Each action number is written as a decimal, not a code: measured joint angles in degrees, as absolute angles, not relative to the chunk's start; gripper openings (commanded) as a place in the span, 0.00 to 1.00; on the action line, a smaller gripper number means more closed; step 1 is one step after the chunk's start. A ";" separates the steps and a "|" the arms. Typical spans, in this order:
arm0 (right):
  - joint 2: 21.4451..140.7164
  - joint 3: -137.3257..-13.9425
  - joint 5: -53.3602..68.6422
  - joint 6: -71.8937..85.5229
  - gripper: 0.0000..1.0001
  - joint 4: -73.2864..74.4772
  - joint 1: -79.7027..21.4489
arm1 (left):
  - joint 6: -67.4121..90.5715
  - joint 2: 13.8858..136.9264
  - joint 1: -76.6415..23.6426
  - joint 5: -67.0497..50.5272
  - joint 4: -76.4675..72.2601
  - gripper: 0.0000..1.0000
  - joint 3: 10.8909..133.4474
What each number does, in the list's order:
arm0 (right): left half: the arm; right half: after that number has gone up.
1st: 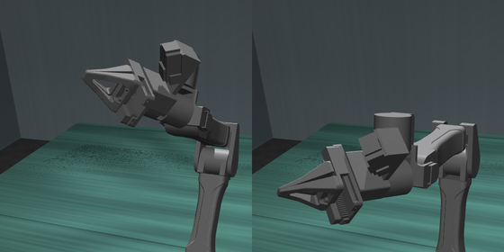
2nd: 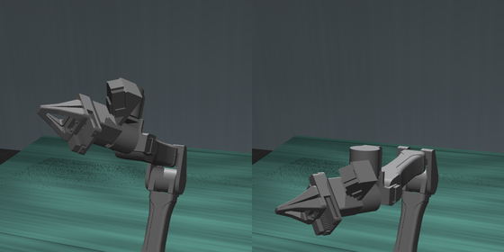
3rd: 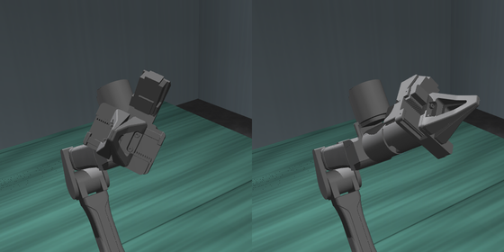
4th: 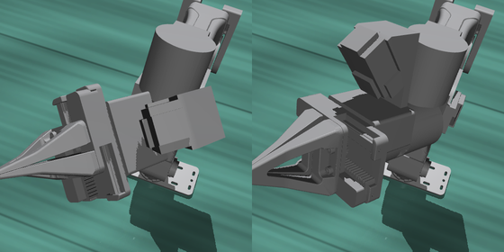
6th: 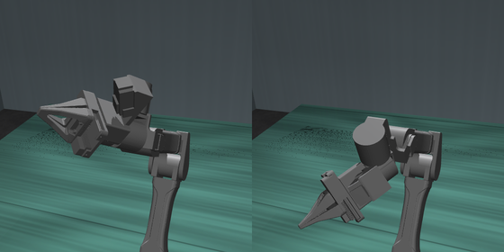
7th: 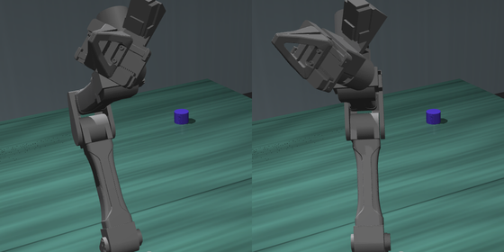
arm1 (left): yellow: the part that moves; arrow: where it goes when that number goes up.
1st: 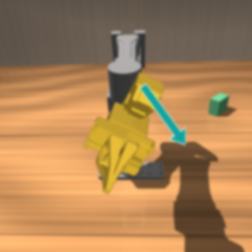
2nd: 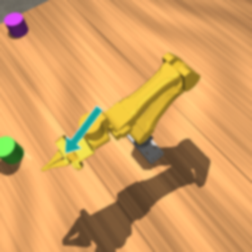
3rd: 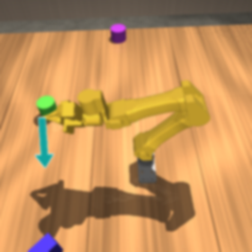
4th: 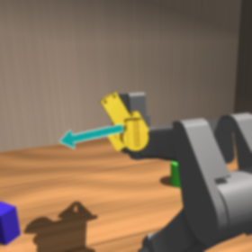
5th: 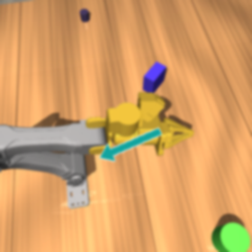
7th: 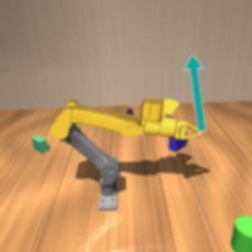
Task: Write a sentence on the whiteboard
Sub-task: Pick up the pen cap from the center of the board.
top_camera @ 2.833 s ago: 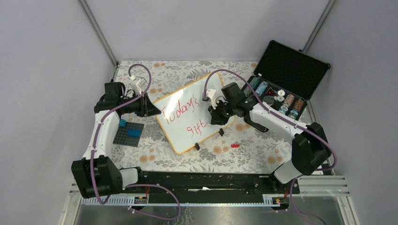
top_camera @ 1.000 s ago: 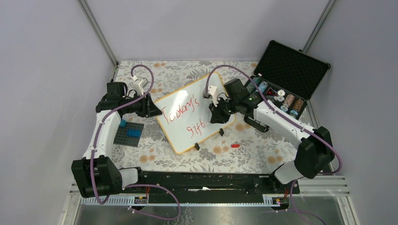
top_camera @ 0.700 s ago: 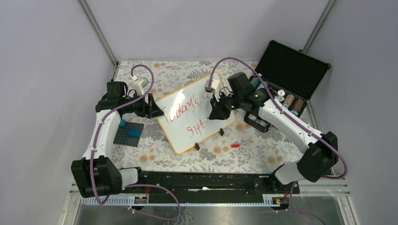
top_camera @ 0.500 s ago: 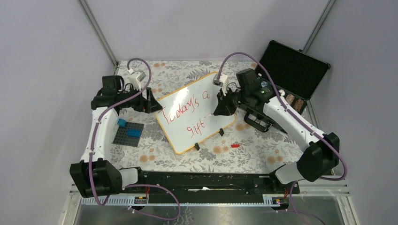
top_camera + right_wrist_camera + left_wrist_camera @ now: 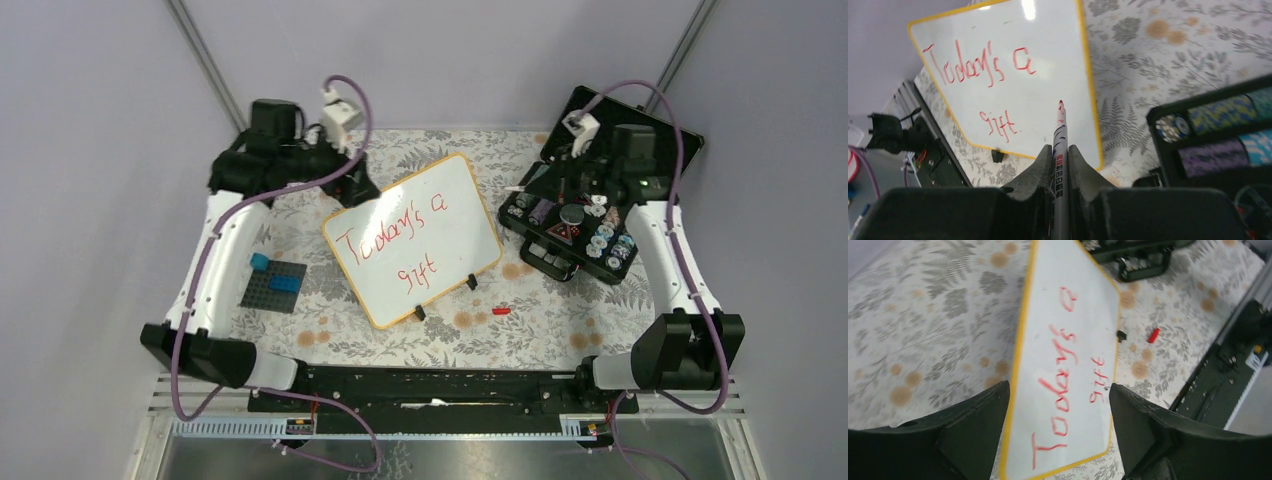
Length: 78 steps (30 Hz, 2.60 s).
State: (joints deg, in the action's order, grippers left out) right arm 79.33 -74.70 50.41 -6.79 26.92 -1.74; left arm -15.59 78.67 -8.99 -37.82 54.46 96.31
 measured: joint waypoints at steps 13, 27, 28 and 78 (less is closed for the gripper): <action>75.46 -66.87 53.91 4.80 0.00 18.26 15.94 | -20.36 104.95 -48.58 -22.20 55.88 0.71 105.32; 75.37 -65.67 54.08 5.89 0.00 16.29 16.51 | -18.81 117.67 -59.46 -21.74 40.40 0.64 98.83; 75.31 -65.67 54.08 5.89 0.00 16.23 16.53 | -18.50 118.26 -59.64 -21.56 39.72 0.64 98.15; 74.30 -64.18 55.42 5.65 0.00 15.97 16.58 | -18.85 119.48 -64.01 -15.27 38.00 0.00 93.76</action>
State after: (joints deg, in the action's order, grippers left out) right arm 74.30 -64.18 55.42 5.65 15.97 16.58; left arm -18.85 119.48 -64.01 -15.27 38.00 93.76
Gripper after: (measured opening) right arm 0.169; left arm 0.098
